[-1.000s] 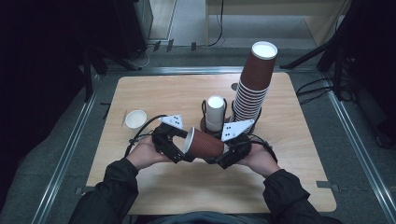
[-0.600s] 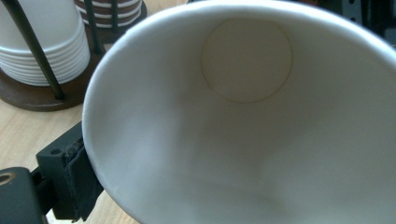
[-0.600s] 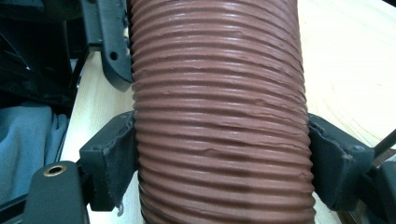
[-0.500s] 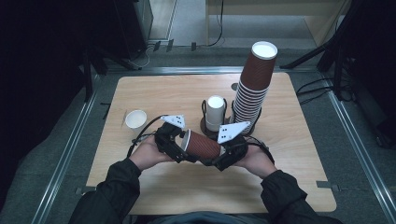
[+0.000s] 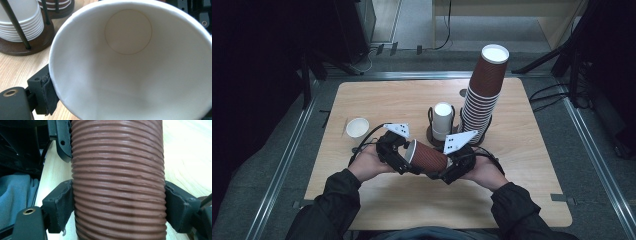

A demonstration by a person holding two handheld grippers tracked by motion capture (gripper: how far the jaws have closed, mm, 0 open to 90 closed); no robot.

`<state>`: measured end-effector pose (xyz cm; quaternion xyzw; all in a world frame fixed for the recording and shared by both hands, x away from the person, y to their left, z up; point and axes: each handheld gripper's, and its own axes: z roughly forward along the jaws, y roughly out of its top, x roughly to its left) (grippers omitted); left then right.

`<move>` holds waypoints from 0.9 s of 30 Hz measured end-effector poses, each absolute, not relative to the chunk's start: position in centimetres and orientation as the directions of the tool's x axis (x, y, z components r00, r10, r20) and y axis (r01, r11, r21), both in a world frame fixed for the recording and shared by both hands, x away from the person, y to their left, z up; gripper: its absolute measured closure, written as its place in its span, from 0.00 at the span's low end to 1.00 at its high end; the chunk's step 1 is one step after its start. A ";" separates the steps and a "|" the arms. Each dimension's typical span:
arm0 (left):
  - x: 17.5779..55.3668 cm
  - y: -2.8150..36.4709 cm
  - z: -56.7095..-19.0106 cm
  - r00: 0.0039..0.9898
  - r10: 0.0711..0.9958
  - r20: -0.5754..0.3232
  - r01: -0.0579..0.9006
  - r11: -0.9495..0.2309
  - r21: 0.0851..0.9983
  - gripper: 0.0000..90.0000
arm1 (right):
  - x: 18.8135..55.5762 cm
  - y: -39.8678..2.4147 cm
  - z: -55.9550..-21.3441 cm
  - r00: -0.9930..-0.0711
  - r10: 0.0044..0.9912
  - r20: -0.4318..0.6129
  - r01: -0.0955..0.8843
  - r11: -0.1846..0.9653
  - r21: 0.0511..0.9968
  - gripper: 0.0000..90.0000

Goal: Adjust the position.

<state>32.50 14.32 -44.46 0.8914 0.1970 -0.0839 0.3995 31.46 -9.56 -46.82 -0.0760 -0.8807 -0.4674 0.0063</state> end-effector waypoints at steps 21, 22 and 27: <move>32.5 16.4 -43.2 0.923 0.333 -0.194 0.377 -0.680 0.629 0.07 | 32.1 -10.0 -47.5 -0.977 0.176 0.122 0.206 0.621 0.757 0.20; 32.4 16.3 -43.1 0.926 0.330 -0.185 0.370 -0.689 0.624 0.07 | 32.0 -10.0 -47.5 -0.974 0.178 0.139 0.221 0.625 0.749 0.20; 32.4 15.7 -42.9 0.937 0.325 -0.129 0.335 -0.735 0.590 0.07 | 32.1 -10.0 -47.6 -0.975 0.176 0.137 0.218 0.625 0.749 0.18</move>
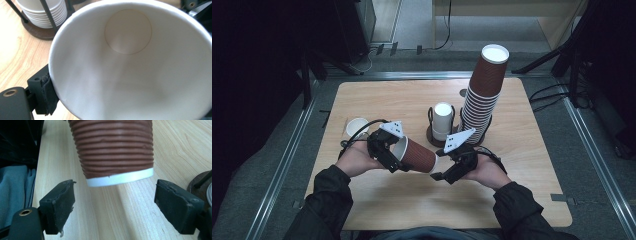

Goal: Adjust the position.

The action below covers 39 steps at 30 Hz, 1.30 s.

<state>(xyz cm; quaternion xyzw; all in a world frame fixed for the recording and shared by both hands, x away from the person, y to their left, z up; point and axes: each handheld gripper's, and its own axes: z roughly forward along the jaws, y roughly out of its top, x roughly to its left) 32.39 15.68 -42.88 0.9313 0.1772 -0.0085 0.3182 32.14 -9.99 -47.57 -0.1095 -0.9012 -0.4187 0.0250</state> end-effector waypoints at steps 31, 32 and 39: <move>31.6 11.5 -44.5 0.967 0.238 -0.090 0.251 -0.836 0.488 0.07 | 31.6 -8.0 -49.0 -0.980 0.134 0.146 0.198 0.676 0.710 0.18; 31.6 11.4 -44.5 0.968 0.236 -0.087 0.248 -0.837 0.487 0.07 | 31.6 -7.9 -49.0 -0.981 0.128 0.147 0.195 0.677 0.710 0.18; 31.4 11.2 -44.6 0.970 0.231 -0.081 0.241 -0.842 0.482 0.07 | 31.4 -7.7 -49.0 -0.986 0.110 0.124 0.166 0.683 0.712 0.23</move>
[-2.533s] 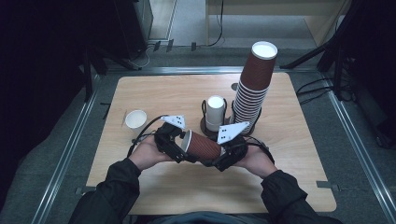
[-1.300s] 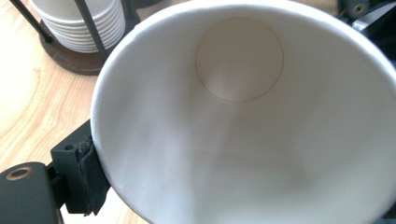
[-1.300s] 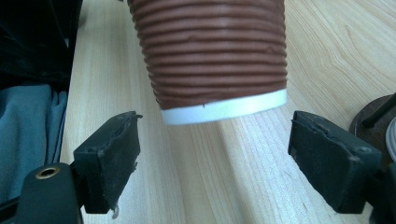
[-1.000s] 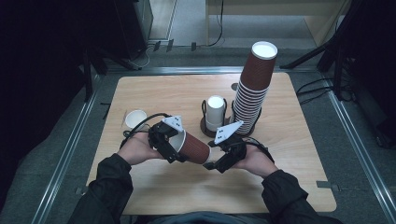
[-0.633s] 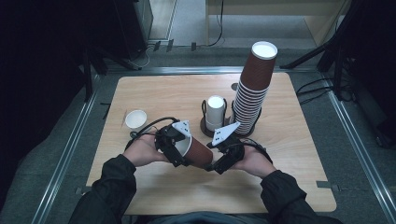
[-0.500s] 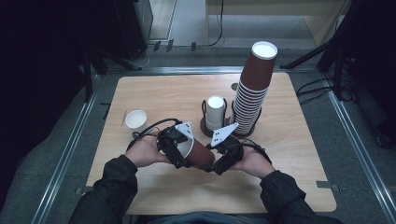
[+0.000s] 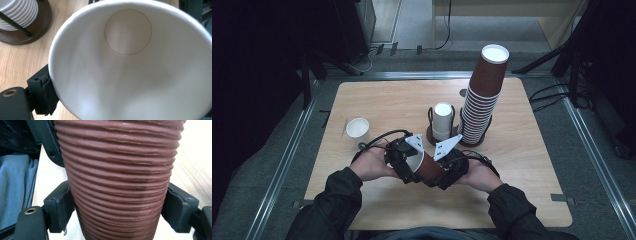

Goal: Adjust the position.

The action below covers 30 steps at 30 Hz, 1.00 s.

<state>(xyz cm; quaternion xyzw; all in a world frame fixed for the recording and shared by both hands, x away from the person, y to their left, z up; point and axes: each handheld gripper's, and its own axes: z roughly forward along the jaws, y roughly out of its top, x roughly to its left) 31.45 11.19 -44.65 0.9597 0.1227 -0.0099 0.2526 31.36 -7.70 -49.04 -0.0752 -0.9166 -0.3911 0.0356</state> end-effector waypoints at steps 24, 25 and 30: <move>31.8 13.0 -44.6 0.947 0.298 -0.121 0.311 -0.753 0.580 0.00 | 31.6 -8.7 -48.4 -0.987 0.140 0.084 0.156 0.659 0.736 0.23; 31.8 13.2 -44.6 0.943 0.306 -0.132 0.323 -0.744 0.584 0.00 | 31.6 -8.8 -48.4 -0.986 0.142 0.083 0.157 0.658 0.737 0.23; 31.8 13.9 -44.7 0.936 0.323 -0.140 0.340 -0.727 0.597 0.00 | 31.9 -9.3 -48.1 -0.983 0.161 0.087 0.171 0.643 0.746 0.23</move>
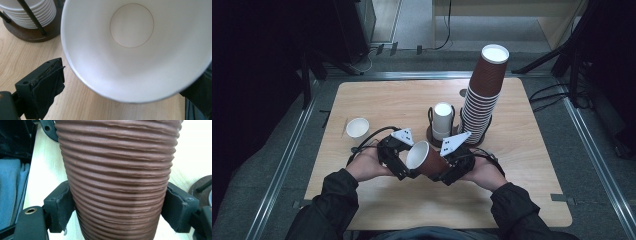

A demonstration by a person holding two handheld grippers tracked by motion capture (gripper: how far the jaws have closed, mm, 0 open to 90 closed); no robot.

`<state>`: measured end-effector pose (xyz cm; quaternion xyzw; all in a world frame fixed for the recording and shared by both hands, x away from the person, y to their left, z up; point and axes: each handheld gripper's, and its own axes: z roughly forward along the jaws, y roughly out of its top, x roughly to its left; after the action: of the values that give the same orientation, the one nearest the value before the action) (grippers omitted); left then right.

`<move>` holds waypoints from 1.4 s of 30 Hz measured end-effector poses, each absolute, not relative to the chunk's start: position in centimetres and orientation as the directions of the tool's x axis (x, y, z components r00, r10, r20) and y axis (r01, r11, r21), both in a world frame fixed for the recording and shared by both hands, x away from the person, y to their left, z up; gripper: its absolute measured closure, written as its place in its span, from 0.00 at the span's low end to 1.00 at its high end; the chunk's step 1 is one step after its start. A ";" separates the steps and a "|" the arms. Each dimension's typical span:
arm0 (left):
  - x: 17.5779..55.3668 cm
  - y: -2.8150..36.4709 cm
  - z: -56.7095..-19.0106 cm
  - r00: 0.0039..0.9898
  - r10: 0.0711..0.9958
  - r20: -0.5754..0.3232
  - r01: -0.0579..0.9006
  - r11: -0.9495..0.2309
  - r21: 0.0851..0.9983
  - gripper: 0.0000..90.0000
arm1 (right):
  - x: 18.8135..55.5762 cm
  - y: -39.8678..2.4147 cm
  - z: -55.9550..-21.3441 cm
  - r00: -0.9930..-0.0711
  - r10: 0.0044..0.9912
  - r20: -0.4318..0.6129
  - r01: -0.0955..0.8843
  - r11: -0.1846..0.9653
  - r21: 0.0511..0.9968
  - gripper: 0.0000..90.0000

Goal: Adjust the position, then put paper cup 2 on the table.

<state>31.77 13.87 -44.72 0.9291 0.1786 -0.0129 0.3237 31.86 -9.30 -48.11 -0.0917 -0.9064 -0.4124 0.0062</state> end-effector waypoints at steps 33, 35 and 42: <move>32.3 13.5 -44.5 0.886 0.385 -0.260 0.442 -0.525 0.727 0.00 | 32.3 -9.3 -47.7 -0.976 0.188 0.111 0.200 0.564 0.801 0.23; 32.2 13.2 -44.6 0.886 0.384 -0.261 0.441 -0.522 0.730 0.00 | 32.2 -9.2 -47.7 -0.975 0.189 0.115 0.204 0.566 0.798 0.23; 32.0 12.7 -44.5 0.882 0.401 -0.249 0.440 -0.508 0.740 0.00 | 32.1 -9.0 -47.8 -0.976 0.187 0.110 0.199 0.563 0.802 0.23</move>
<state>31.99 12.71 -44.49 0.8682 0.2422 -0.0227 0.4326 32.09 -8.97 -47.80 -0.1092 -0.8840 -0.4545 0.0063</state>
